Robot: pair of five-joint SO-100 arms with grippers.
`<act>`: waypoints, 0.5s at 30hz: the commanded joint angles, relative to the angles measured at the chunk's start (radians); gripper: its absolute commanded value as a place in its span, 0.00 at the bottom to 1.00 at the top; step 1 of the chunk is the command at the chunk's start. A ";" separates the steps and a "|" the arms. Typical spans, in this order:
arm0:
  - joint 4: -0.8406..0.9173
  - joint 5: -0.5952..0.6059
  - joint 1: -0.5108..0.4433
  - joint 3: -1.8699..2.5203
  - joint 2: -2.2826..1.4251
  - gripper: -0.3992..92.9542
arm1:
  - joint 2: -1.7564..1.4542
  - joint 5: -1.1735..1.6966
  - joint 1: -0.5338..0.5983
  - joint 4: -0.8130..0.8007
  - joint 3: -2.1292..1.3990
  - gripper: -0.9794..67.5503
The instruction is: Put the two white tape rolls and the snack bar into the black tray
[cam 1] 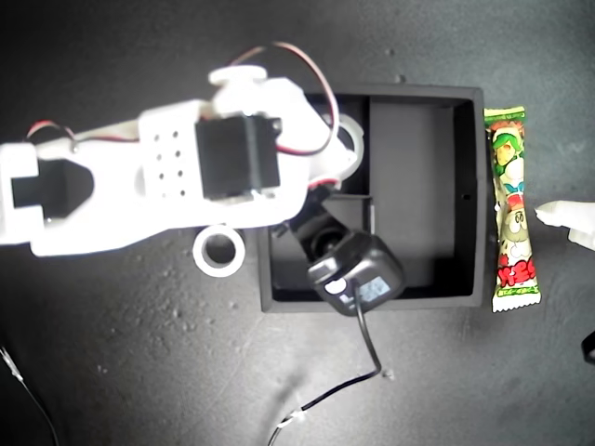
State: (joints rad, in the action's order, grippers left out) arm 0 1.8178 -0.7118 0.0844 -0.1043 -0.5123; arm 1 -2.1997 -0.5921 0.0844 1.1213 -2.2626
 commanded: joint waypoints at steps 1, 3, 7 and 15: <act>0.017 -0.025 0.006 0.011 -0.015 0.06 | 0.032 0.249 -0.009 -0.023 0.044 0.32; 0.017 -0.034 0.006 0.028 -0.015 0.11 | 0.087 0.262 -0.015 -0.023 0.072 0.34; 0.017 -0.044 0.005 0.064 -0.028 0.14 | 0.186 0.298 -0.038 -0.023 0.138 0.37; 0.018 -0.066 0.002 0.206 -0.201 0.12 | 0.368 0.342 -0.054 -0.057 0.230 0.35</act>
State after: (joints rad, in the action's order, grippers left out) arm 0 1.8178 -0.7624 0.0859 0.0598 -0.5630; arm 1 -1.8853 -0.5921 0.0383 1.0953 -2.0785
